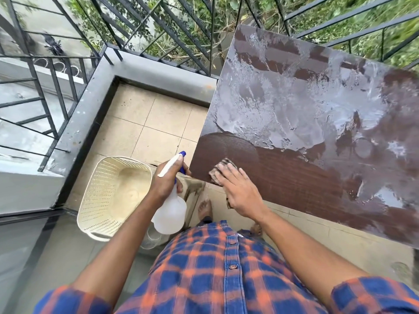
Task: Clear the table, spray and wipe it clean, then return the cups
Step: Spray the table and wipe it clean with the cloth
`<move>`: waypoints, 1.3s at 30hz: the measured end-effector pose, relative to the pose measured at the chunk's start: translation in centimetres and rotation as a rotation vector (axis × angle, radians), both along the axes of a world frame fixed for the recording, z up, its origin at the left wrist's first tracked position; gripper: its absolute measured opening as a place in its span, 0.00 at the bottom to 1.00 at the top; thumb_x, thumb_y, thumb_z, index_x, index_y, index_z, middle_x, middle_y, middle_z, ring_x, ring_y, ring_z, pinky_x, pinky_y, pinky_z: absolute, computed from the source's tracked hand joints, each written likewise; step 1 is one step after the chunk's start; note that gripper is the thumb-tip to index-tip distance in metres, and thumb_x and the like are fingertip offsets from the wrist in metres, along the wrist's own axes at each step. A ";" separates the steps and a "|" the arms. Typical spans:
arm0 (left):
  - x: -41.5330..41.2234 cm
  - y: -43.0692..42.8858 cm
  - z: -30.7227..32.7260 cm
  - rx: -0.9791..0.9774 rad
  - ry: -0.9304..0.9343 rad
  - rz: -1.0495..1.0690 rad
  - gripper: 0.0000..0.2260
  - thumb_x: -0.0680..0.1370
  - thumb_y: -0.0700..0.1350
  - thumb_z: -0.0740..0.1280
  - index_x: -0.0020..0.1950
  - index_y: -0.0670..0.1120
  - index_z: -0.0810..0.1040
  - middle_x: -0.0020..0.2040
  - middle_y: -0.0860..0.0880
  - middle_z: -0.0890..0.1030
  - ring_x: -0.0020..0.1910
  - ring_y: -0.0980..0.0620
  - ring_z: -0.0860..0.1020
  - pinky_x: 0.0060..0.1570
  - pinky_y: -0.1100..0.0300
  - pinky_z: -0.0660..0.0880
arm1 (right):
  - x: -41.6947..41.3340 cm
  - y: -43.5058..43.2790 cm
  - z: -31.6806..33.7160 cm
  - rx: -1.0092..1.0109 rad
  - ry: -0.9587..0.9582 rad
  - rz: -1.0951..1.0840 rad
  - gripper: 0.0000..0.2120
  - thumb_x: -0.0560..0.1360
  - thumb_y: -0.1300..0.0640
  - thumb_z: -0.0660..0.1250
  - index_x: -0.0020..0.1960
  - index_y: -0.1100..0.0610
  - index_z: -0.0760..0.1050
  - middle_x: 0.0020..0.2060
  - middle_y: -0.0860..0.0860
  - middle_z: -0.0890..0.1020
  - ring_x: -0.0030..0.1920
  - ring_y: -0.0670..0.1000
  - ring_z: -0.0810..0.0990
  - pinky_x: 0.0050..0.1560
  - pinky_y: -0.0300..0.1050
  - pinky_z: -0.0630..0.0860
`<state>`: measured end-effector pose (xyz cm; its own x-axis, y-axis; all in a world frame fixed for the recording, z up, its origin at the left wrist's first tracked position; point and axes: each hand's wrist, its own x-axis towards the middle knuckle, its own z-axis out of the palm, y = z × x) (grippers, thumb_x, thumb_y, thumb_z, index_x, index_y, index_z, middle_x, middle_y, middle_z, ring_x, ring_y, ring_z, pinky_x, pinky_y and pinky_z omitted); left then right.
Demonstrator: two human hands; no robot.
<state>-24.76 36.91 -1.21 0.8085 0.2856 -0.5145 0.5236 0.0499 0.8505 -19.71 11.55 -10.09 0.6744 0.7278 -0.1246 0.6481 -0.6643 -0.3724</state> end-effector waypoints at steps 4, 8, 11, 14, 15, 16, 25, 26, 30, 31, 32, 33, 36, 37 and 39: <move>0.2 -0.2 0.1 0.002 0.007 -0.018 0.26 0.82 0.61 0.61 0.43 0.38 0.79 0.43 0.35 0.82 0.26 0.42 0.73 0.34 0.53 0.71 | 0.6 -3.8 0.2 0.001 0.046 -0.303 0.28 0.81 0.59 0.60 0.80 0.51 0.62 0.81 0.49 0.59 0.81 0.54 0.55 0.79 0.57 0.56; 0.8 -0.7 0.3 0.013 -0.001 -0.027 0.25 0.82 0.59 0.62 0.45 0.36 0.78 0.46 0.37 0.84 0.25 0.44 0.72 0.32 0.54 0.71 | 1.5 1.3 0.7 -0.041 0.071 -0.406 0.27 0.82 0.56 0.55 0.81 0.54 0.59 0.81 0.52 0.58 0.81 0.57 0.53 0.79 0.61 0.55; 1.4 -1.3 0.5 0.063 -0.016 -0.064 0.22 0.85 0.54 0.61 0.45 0.36 0.78 0.45 0.40 0.84 0.23 0.44 0.73 0.29 0.57 0.71 | 2.5 6.8 1.7 -0.044 0.166 -0.243 0.27 0.84 0.58 0.54 0.82 0.52 0.55 0.82 0.51 0.53 0.82 0.55 0.48 0.80 0.58 0.47; 2.2 -2.3 1.2 0.081 -0.028 -0.078 0.20 0.85 0.51 0.61 0.46 0.35 0.77 0.39 0.45 0.83 0.21 0.45 0.72 0.24 0.59 0.70 | 3.1 9.2 2.4 -0.068 0.185 -0.130 0.27 0.84 0.56 0.54 0.82 0.50 0.54 0.82 0.48 0.52 0.82 0.52 0.47 0.81 0.57 0.46; 2.5 -2.6 1.4 0.081 -0.029 -0.086 0.20 0.85 0.50 0.61 0.46 0.34 0.77 0.38 0.46 0.82 0.20 0.45 0.72 0.24 0.59 0.70 | 3.2 8.8 2.3 -0.071 0.163 -0.134 0.26 0.84 0.55 0.54 0.82 0.49 0.55 0.82 0.47 0.53 0.82 0.51 0.48 0.80 0.57 0.47; 2.8 -2.9 1.5 0.081 -0.027 -0.097 0.20 0.85 0.50 0.61 0.47 0.33 0.77 0.38 0.46 0.82 0.20 0.46 0.71 0.24 0.59 0.70 | 3.2 7.7 2.1 -0.071 0.142 -0.157 0.26 0.84 0.54 0.54 0.81 0.49 0.56 0.82 0.46 0.53 0.82 0.51 0.49 0.80 0.57 0.48; 4.9 -7.7 1.9 0.028 0.003 -0.270 0.28 0.77 0.64 0.62 0.46 0.37 0.77 0.47 0.41 0.84 0.22 0.43 0.72 0.31 0.52 0.71 | 1.1 -16.1 1.2 -0.073 0.074 -0.868 0.25 0.85 0.51 0.53 0.81 0.49 0.58 0.81 0.48 0.55 0.81 0.51 0.51 0.79 0.60 0.51; 5.2 -8.4 1.9 0.030 0.001 -0.291 0.28 0.77 0.65 0.62 0.45 0.37 0.77 0.47 0.41 0.84 0.22 0.43 0.73 0.32 0.51 0.71 | 0.5 -18.7 1.2 -0.076 0.073 -0.931 0.25 0.84 0.52 0.55 0.81 0.49 0.58 0.81 0.48 0.55 0.81 0.51 0.51 0.79 0.61 0.51; 6.1 -11.5 1.8 0.072 -0.022 -0.353 0.23 0.85 0.54 0.60 0.45 0.35 0.77 0.48 0.39 0.83 0.23 0.42 0.73 0.28 0.56 0.72 | -1.3 -22.1 0.8 -0.097 0.053 -1.083 0.27 0.83 0.54 0.59 0.81 0.55 0.58 0.81 0.54 0.56 0.81 0.57 0.52 0.78 0.62 0.54; 6.4 -12.3 1.7 0.081 -0.026 -0.368 0.22 0.86 0.53 0.59 0.45 0.35 0.77 0.48 0.38 0.83 0.23 0.42 0.73 0.27 0.57 0.71 | -1.4 -21.2 0.7 -0.092 0.049 -1.095 0.29 0.83 0.54 0.60 0.81 0.57 0.57 0.81 0.56 0.56 0.81 0.58 0.52 0.78 0.62 0.54; 6.5 -13.0 1.7 0.083 -0.031 -0.377 0.22 0.86 0.53 0.59 0.45 0.35 0.77 0.48 0.38 0.83 0.23 0.42 0.73 0.26 0.58 0.71 | -1.6 -19.7 0.5 -0.084 0.043 -1.094 0.30 0.82 0.54 0.60 0.81 0.59 0.56 0.81 0.58 0.56 0.81 0.59 0.52 0.79 0.61 0.53; 6.7 -13.8 1.8 0.079 -0.035 -0.379 0.22 0.86 0.52 0.59 0.45 0.35 0.77 0.48 0.37 0.83 0.23 0.43 0.73 0.26 0.58 0.71 | -1.7 -18.1 0.4 -0.073 0.037 -1.071 0.31 0.82 0.54 0.60 0.81 0.59 0.55 0.81 0.59 0.55 0.81 0.60 0.51 0.80 0.59 0.52; 7.3 -16.7 2.1 0.062 -0.028 -0.388 0.22 0.86 0.52 0.59 0.45 0.34 0.76 0.48 0.35 0.82 0.22 0.43 0.72 0.25 0.58 0.71 | -2.1 -14.5 -0.1 -0.031 0.018 -0.855 0.32 0.80 0.56 0.60 0.81 0.60 0.55 0.81 0.59 0.55 0.81 0.60 0.53 0.79 0.58 0.54; 7.5 -17.8 2.2 0.059 -0.025 -0.391 0.22 0.86 0.52 0.59 0.45 0.34 0.76 0.48 0.35 0.82 0.22 0.43 0.72 0.25 0.58 0.70 | -2.3 -14.4 -0.3 -0.030 0.009 -0.768 0.33 0.78 0.58 0.61 0.81 0.60 0.56 0.81 0.59 0.56 0.80 0.60 0.54 0.79 0.59 0.57; 7.7 -19.1 2.2 0.052 -0.023 -0.392 0.22 0.86 0.52 0.59 0.45 0.34 0.76 0.48 0.35 0.82 0.21 0.43 0.72 0.25 0.58 0.71 | -2.0 -15.4 0.1 -0.009 0.010 -0.658 0.35 0.74 0.60 0.63 0.80 0.58 0.59 0.80 0.56 0.59 0.80 0.59 0.56 0.77 0.59 0.61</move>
<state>-17.07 17.79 0.96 0.8728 -0.0220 -0.4876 0.4747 -0.1940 0.8585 -21.74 -3.89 -9.99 0.9771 0.1623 -0.1375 0.1015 -0.9238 -0.3692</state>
